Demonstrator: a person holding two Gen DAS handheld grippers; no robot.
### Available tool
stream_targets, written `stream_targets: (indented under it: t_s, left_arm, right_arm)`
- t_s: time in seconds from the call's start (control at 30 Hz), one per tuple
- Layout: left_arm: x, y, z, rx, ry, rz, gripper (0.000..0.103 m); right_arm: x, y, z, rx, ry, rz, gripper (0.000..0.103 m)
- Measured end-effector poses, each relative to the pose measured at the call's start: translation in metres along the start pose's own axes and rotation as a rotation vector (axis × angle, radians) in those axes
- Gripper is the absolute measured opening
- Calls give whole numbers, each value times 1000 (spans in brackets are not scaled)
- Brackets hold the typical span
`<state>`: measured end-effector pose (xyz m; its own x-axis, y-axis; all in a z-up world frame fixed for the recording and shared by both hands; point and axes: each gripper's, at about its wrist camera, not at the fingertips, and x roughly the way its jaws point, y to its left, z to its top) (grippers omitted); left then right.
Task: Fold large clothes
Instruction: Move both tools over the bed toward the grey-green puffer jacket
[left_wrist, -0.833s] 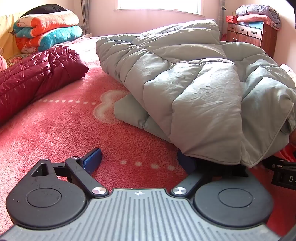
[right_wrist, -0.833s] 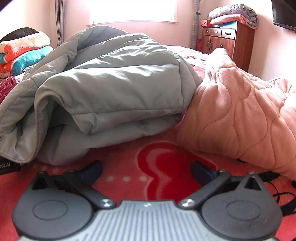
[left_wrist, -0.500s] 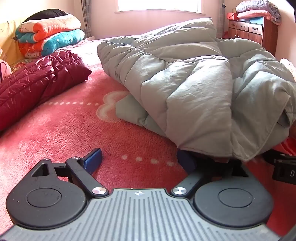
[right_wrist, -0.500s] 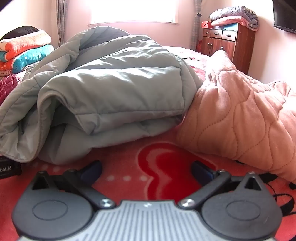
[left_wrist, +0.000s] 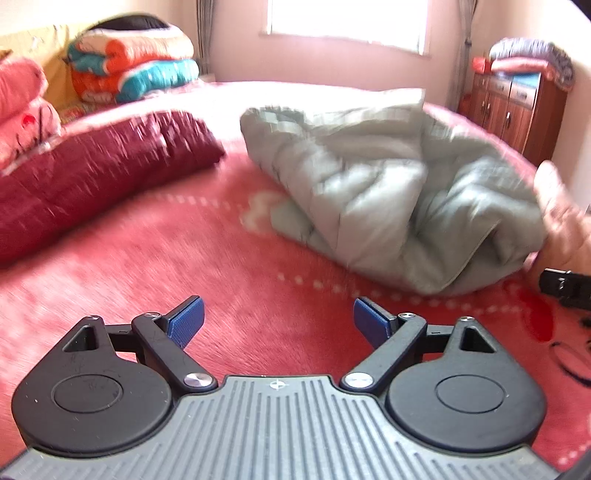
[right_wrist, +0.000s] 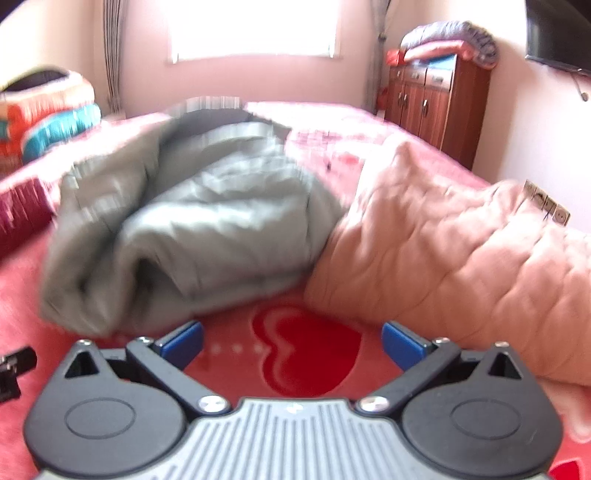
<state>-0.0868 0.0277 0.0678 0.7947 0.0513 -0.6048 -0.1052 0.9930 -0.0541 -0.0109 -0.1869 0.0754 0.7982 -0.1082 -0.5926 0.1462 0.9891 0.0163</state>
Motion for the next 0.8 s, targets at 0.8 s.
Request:
stream_targets:
  t_s: [0.8]
  left_arm:
    - [-234, 129, 38, 100, -356, -21, 103]
  right_arm:
    - [-221, -12, 61, 56, -372, -58, 102]
